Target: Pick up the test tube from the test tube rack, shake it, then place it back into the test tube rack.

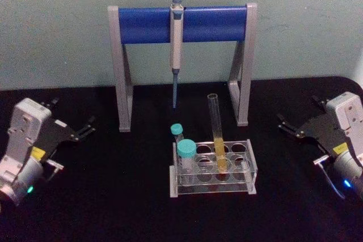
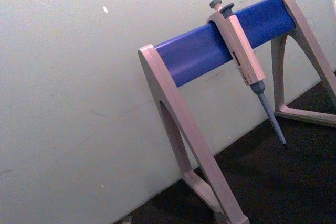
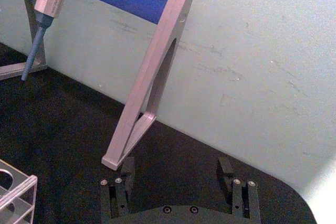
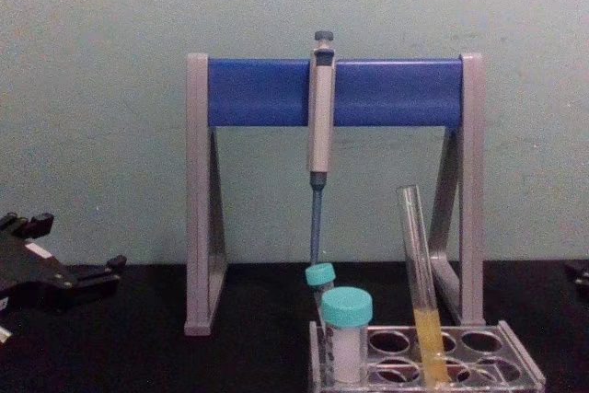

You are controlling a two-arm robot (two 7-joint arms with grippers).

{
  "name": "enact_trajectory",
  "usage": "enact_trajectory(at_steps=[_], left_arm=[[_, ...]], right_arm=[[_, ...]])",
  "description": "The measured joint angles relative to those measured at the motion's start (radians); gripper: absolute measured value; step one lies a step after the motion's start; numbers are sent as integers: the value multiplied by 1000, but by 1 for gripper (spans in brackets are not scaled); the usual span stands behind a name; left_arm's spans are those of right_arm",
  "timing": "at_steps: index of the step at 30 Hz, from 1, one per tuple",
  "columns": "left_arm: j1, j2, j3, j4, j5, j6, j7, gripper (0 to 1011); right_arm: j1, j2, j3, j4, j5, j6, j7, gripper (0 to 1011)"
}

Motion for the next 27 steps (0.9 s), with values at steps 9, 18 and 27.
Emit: enact_trajectory(at_steps=[9,18,27], left_arm=[[0,0,0,0,0,0,0,1001],[0,0,0,0,0,0,0,1001],[0,0,0,0,0,0,0,1001]], right_arm=[[0,0,0,0,0,0,0,1000],[-11,-9,17,-2,-15,-17,-1,1000],[-35,-21,56,-27,26,-56,49,1000]])
